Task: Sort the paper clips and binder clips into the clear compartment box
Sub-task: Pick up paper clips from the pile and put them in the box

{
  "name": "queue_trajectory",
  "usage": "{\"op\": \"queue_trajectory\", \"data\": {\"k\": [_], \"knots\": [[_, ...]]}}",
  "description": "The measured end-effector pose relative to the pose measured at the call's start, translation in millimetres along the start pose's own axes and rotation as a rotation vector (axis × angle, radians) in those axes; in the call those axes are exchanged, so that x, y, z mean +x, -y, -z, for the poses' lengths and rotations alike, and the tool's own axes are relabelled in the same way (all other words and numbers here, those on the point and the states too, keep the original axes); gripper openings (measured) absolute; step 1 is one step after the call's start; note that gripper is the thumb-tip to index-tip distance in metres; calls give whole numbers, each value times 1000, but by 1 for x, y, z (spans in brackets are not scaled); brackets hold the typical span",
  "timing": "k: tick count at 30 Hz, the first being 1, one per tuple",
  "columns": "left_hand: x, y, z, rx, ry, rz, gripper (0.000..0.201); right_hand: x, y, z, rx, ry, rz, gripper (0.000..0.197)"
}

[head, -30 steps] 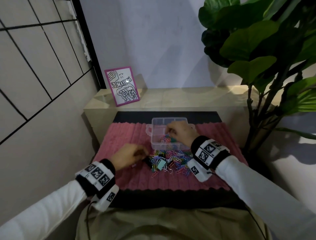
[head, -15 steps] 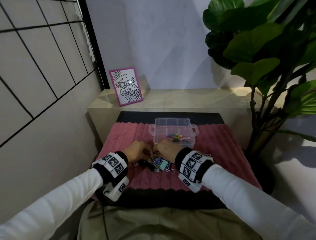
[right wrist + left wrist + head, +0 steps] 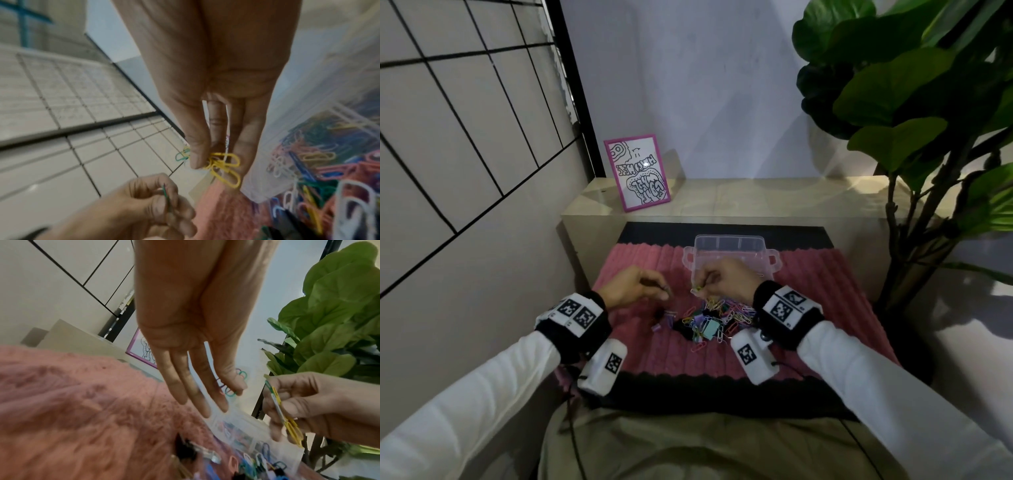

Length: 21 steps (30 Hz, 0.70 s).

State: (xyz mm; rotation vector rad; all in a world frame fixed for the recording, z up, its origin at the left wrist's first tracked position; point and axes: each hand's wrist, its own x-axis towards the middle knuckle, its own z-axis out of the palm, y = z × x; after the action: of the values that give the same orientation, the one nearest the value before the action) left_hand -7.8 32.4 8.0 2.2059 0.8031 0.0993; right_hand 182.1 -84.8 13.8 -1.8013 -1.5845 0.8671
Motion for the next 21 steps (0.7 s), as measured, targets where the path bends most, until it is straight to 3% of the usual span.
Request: {"op": "queue_trajectory", "data": {"k": [3, 6, 12, 17, 21], "knots": [[2, -11, 1, -186, 2, -2, 17, -6, -3, 13, 294, 9, -56, 19], [10, -29, 2, -202, -35, -27, 16, -11, -9, 26, 350, -4, -47, 14], [49, -63, -8, -53, -123, -82, 22, -29, -25, 52, 399, -99, -74, 12], [64, -73, -20, 192, -10, -107, 29, -36, -40, 69, 353, -184, -90, 13], [49, -66, -22, 257, -35, -139, 33, -34, -43, 67, 398, -182, -146, 16]]}}
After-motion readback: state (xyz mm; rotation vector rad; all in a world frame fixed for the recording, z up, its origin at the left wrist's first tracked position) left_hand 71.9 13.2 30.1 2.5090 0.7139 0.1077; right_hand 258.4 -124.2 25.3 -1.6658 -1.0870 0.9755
